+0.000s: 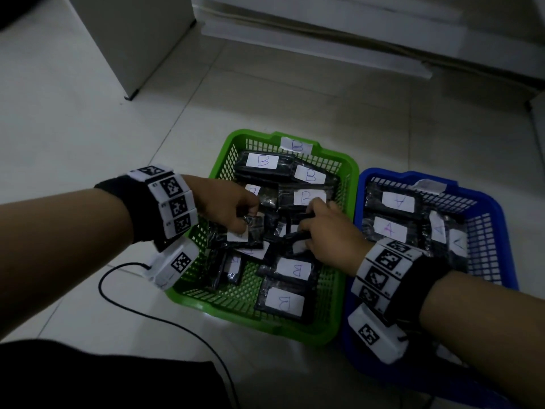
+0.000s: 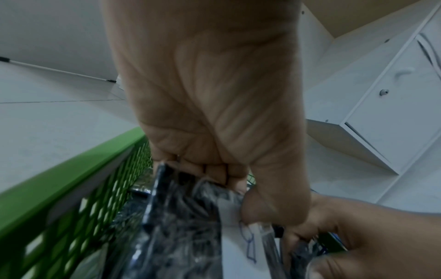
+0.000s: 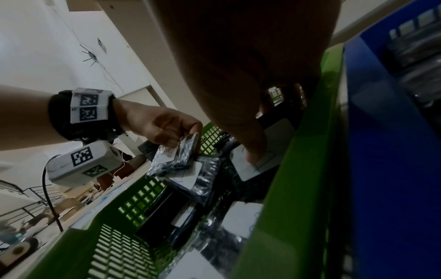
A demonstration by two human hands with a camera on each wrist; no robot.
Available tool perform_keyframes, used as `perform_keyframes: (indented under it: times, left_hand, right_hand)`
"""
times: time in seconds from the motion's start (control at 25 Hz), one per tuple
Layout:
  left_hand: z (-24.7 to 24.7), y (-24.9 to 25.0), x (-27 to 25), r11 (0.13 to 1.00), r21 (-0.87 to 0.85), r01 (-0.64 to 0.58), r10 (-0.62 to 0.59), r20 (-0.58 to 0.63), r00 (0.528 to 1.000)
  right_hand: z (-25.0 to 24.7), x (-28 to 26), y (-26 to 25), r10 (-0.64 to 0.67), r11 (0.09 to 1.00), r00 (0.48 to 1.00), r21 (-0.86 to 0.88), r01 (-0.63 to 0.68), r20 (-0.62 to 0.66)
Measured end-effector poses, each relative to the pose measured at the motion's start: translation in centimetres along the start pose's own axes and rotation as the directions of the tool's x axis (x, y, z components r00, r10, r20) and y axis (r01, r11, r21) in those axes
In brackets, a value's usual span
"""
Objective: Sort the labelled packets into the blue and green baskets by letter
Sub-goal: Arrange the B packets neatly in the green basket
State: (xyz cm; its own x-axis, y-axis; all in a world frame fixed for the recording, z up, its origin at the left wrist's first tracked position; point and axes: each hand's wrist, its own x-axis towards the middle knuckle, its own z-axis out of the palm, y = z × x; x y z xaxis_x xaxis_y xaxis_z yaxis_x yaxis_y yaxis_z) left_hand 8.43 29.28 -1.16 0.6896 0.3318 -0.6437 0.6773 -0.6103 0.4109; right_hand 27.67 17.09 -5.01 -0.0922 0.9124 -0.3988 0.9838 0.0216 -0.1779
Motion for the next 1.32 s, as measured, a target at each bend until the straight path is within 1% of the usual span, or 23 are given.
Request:
perform_keyframes:
  times: [0.12,0.24,0.28,0.32,0.4,0.52,0.56,0.64,0.72,0.8,0.84,0.88,0.92,0.96,1.0,1.04,1.08,1.12,1.16,1.2,1.24,1.28,1.32]
  left_hand:
    - [0.0,-0.1,0.1,1.000,-0.004,-0.006,0.006,0.008,1.000]
    - [0.0,-0.2,0.1,1.000,-0.027,-0.010,0.011,0.031,0.999]
    - [0.0,-0.2,0.0,0.999,-0.034,-0.007,0.008,0.035,0.999]
    - [-0.3,-0.3,-0.1,0.999,-0.039,-0.001,0.002,0.022,1.000]
    - [-1.1,-0.6,-0.3,0.999,-0.050,0.020,-0.023,-0.060,0.998]
    - [-2.3,-1.1,-0.9,0.997,-0.041,0.068,-0.075,-0.203,0.976]
    - [-2.5,-1.3,-0.9,0.996,-0.048,0.077,-0.086,-0.223,0.971]
    - [-2.3,-1.6,-1.1,0.992,-0.103,0.068,-0.090,-0.226,0.970]
    - [-1.7,-1.9,-1.4,0.985,-0.166,0.056,-0.091,-0.207,0.974]
    - [-1.1,-2.4,-1.7,0.967,-0.245,0.062,-0.112,-0.195,0.974]
    - [-0.9,-2.7,-2.0,0.947,-0.316,0.062,-0.128,-0.195,0.972]
    - [-0.7,-2.9,-2.2,0.915,-0.400,0.047,-0.135,-0.194,0.972]
    - [-0.6,-2.9,-2.5,0.874,-0.486,0.026,-0.135,-0.190,0.972]
    - [-0.4,-3.0,-2.6,0.827,-0.562,0.003,-0.125,-0.179,0.976]
    - [-0.3,-2.9,-2.8,0.786,-0.618,-0.012,-0.111,-0.161,0.981]
    - [-0.1,-2.9,-2.9,0.756,-0.654,-0.023,-0.106,-0.157,0.982]
    - [0.0,-2.8,-2.9,0.739,-0.674,-0.013,-0.130,-0.160,0.978]
    - [0.1,-2.9,-2.9,0.726,-0.688,0.004,-0.175,-0.179,0.968]
    - [0.1,-2.9,-2.9,0.724,-0.689,0.036,-0.238,-0.200,0.951]
    - [0.1,-3.0,-3.0,0.741,-0.667,0.077,-0.288,-0.211,0.934]
    - [-0.1,-3.0,-3.3,0.789,-0.600,0.132,-0.316,-0.212,0.925]
    - [-0.2,-2.8,-3.6,0.856,-0.478,0.195,-0.327,-0.210,0.921]
    - [-0.4,-2.5,-3.8,0.906,-0.343,0.248,-0.327,-0.196,0.924]
  right_hand:
    - [-1.2,0.5,0.3,-0.030,0.999,0.998,0.019,0.029,0.048]
    - [-2.3,0.9,0.6,-0.008,0.996,0.982,0.084,-0.008,0.191]
    - [-2.3,1.0,0.5,-0.001,0.998,0.981,0.069,-0.013,0.193]
    - [-2.4,1.0,0.4,0.008,0.999,0.987,0.049,-0.016,0.159]
    - [-2.6,1.1,-0.1,0.013,0.999,0.993,0.041,-0.018,0.114]
    - [-2.8,0.8,-1.2,-0.082,0.993,0.963,0.100,0.058,0.256]
    - [-2.4,0.5,-1.6,-0.102,0.988,0.959,0.136,0.068,0.263]
    - [-1.1,-0.4,-2.6,-0.102,0.984,0.977,0.165,0.071,0.187]
    - [-0.1,-0.6,-3.5,-0.097,0.991,0.990,0.099,0.087,0.104]
    - [-0.7,0.0,-3.5,-0.054,0.995,0.996,0.084,0.048,0.069]
    - [-1.3,0.6,-3.3,0.002,0.991,0.999,0.133,-0.007,0.036]
    - [-1.9,1.1,-3.2,0.072,0.967,0.997,0.244,-0.074,0.017]
    - [-2.4,1.5,-3.3,0.138,0.894,0.990,0.426,-0.137,0.029]
    - [-2.9,1.9,-3.5,0.169,0.729,0.982,0.660,-0.181,0.082]
    - [-3.3,2.2,-3.9,0.166,0.488,0.975,0.847,-0.209,0.145]
    - [-3.5,2.4,-4.4,0.159,0.287,0.972,0.933,-0.216,0.176]
    - [-3.6,2.6,-4.6,0.167,0.224,0.973,0.955,-0.195,0.160]
    - [-3.7,2.8,-4.7,0.183,0.298,0.977,0.941,-0.163,0.111]
    - [-3.6,2.9,-4.6,0.173,0.423,0.983,0.896,-0.136,0.068]
    - [-3.5,3.0,-4.6,0.134,0.543,0.989,0.830,-0.128,0.065]
    - [-3.2,3.0,-4.6,0.091,0.630,0.990,0.764,-0.139,0.105]
    - [-2.8,2.9,-4.7,0.060,0.678,0.983,0.715,-0.169,0.175]
    - [-2.4,2.7,-4.9,0.050,0.700,0.968,0.683,-0.208,0.245]
